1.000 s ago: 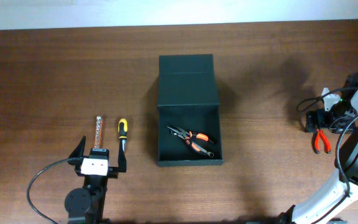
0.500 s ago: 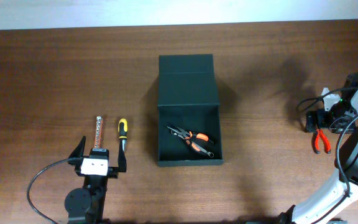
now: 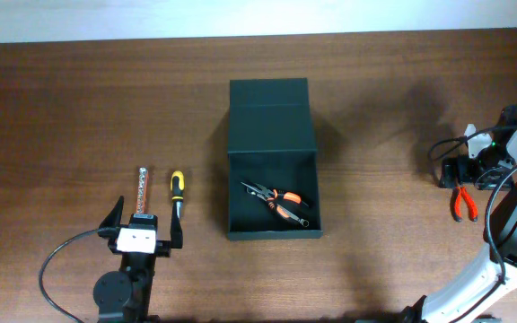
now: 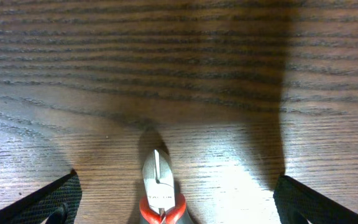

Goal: Pack container
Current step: 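Close the right gripper on the red pliers at the joint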

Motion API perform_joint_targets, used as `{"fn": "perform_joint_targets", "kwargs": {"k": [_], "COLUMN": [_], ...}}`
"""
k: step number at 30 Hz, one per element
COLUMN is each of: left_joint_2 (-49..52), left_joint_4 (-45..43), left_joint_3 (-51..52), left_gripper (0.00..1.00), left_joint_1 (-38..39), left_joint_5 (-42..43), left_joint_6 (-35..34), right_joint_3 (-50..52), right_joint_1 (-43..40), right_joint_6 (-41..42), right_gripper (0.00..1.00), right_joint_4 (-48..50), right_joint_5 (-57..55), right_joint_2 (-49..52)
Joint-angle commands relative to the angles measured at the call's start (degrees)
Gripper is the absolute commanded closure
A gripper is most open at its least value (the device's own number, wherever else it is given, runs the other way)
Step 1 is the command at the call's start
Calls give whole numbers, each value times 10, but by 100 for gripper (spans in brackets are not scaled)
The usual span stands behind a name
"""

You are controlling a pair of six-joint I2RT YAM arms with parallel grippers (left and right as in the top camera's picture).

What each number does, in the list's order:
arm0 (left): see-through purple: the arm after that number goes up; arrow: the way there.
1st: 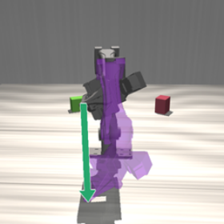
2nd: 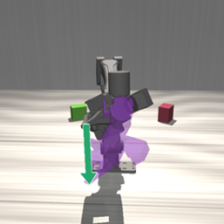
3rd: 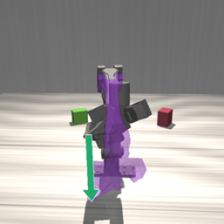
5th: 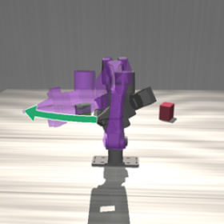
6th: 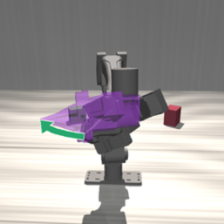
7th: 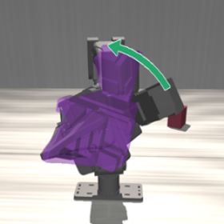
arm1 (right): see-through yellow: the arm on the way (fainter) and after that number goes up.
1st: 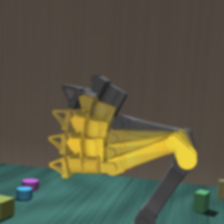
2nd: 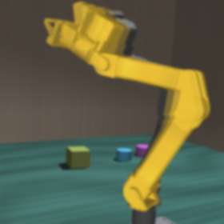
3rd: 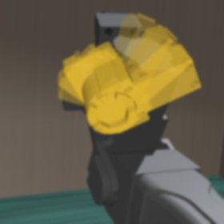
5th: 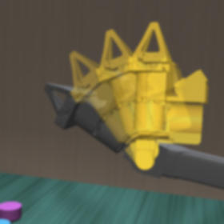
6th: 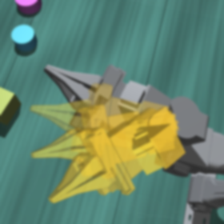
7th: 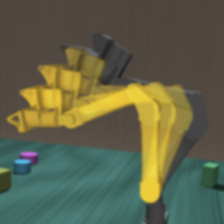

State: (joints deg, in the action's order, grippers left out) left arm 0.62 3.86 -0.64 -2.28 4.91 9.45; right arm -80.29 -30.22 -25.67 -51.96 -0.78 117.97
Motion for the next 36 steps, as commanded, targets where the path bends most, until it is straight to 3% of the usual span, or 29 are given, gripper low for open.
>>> {"fn": "perform_joint_targets", "kwargs": {"k": [1,21,26,36], "left_joint_2": [-3,-3,-3,-3], "left_joint_4": [3,3,3,3], "left_joint_3": [2,2,2,2], "left_gripper": [1,1,1,1], "left_joint_1": [-2,-2,-2,-2], "left_joint_5": [-2,-2,-2,-2], "left_joint_6": [7,7,7,7], "right_joint_3": [14,14,14,14], "right_joint_1": [2,2,2,2], "right_joint_6": [1,1,1,1], "right_gripper": [2,0,31,39], "right_joint_4": [4,-9,-18,-36], "right_joint_5": [6,2,1,1], "right_joint_2": [16,16,16,16]}}
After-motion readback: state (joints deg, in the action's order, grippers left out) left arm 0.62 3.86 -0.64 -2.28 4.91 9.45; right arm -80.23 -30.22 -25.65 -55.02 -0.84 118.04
